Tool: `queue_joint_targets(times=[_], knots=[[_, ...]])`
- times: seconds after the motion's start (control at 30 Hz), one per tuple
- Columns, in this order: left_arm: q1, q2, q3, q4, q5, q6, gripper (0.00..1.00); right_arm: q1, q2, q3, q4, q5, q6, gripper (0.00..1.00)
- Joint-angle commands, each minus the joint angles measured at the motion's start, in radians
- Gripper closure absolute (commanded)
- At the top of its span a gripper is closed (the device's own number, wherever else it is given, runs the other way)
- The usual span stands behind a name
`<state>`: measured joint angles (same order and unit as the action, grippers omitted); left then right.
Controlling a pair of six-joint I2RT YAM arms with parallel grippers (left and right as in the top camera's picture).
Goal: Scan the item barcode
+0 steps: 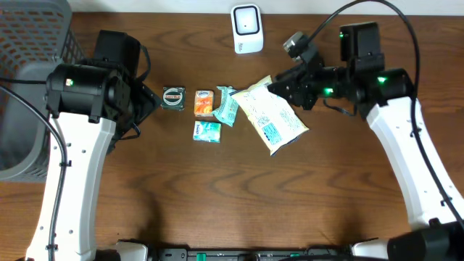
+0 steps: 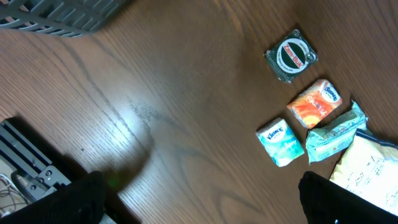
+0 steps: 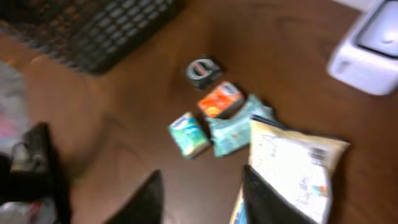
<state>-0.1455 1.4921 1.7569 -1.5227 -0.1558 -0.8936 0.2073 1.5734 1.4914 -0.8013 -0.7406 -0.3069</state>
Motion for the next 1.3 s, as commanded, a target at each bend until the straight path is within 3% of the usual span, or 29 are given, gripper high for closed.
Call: queue_joint_targets(times=[0.0, 0.07, 0.17, 0.63, 0.8, 0.87, 1.03, 1.27], knots=[[0.005, 0.002, -0.002, -0.006, -0.006, -0.006, 0.02, -0.003, 0.028, -0.003, -0.003, 0.246, 0.103, 0.36], [0.005, 0.002, -0.002, -0.006, -0.006, -0.006, 0.02, -0.004, 0.051, -0.008, -0.003, 0.317, 0.140, 0.11], [0.005, 0.002, -0.002, -0.006, -0.006, -0.006, 0.02, -0.007, 0.115, -0.010, 0.000, 0.376, 0.186, 0.01], [0.005, 0.002, -0.002, -0.006, -0.006, -0.006, 0.02, -0.027, 0.522, -0.010, 0.009, 0.262, 0.205, 0.01], [0.005, 0.002, -0.002, -0.006, -0.006, -0.006, 0.02, -0.026, 0.608, -0.010, -0.006, 0.167, 0.185, 0.18], [0.005, 0.002, -0.002, -0.006, -0.006, -0.006, 0.02, -0.025, 0.615, -0.010, -0.006, 0.111, 0.174, 0.35], [0.005, 0.002, -0.002, -0.006, -0.006, -0.006, 0.02, -0.027, 0.605, -0.006, -0.003, -0.022, 0.175, 0.99], [0.005, 0.002, -0.002, -0.006, -0.006, -0.006, 0.02, -0.060, 0.509, -0.005, -0.003, -0.307, 0.112, 0.99]])
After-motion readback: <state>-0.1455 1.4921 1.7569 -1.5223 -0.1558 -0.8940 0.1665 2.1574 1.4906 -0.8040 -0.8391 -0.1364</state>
